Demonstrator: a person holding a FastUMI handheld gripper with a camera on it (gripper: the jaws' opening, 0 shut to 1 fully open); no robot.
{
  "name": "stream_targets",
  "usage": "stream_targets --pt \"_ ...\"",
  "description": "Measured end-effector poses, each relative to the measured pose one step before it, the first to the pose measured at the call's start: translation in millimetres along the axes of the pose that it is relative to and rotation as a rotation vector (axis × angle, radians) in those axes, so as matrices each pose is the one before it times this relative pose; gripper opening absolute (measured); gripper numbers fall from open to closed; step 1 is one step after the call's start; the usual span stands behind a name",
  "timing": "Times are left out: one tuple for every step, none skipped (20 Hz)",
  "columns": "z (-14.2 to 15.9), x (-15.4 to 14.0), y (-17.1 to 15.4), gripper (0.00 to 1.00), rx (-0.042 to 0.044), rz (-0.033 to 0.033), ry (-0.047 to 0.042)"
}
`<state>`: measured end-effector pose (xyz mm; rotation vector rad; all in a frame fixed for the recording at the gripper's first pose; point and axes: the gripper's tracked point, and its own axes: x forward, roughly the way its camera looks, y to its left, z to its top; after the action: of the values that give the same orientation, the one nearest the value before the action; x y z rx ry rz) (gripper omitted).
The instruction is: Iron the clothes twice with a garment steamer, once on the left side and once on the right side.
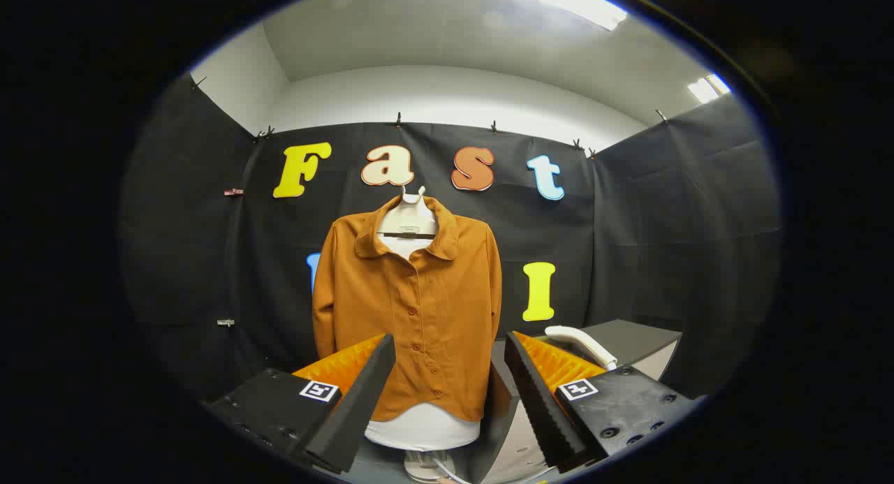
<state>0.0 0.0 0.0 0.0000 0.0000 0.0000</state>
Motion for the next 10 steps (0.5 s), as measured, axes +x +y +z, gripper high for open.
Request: stream_targets --pt "0.32 -0.50 0.08 0.98 -0.00038 -0.00071 0.00055" --pt "-0.48 -0.04 0.13 0.98 0.00179 -0.00105 0.00038" --pt "0.41 -0.72 0.71 0.98 0.00304 -0.00055 -0.00070" --pt "0.45 -0.30 0.70 0.98 0.00289 -0.00056 -0.00170" --pt "1.17 -0.10 0.54 0.98 0.00102 -0.00106 -0.00290" --pt "0.81 0.02 -0.08 0.98 -0.00125 -0.00179 -0.00305" --pt "1.19 -0.49 0.66 0.98 -0.00266 -0.00055 -0.00292" --pt "-0.40 -0.35 1.61 0.98 -0.00256 0.00057 -0.00134" --pt "-0.26 0.46 0.04 0.98 -0.00251 -0.00272 0.00170" --pt "-0.75 -0.30 0.34 0.98 -0.00138 -0.00260 0.00204"
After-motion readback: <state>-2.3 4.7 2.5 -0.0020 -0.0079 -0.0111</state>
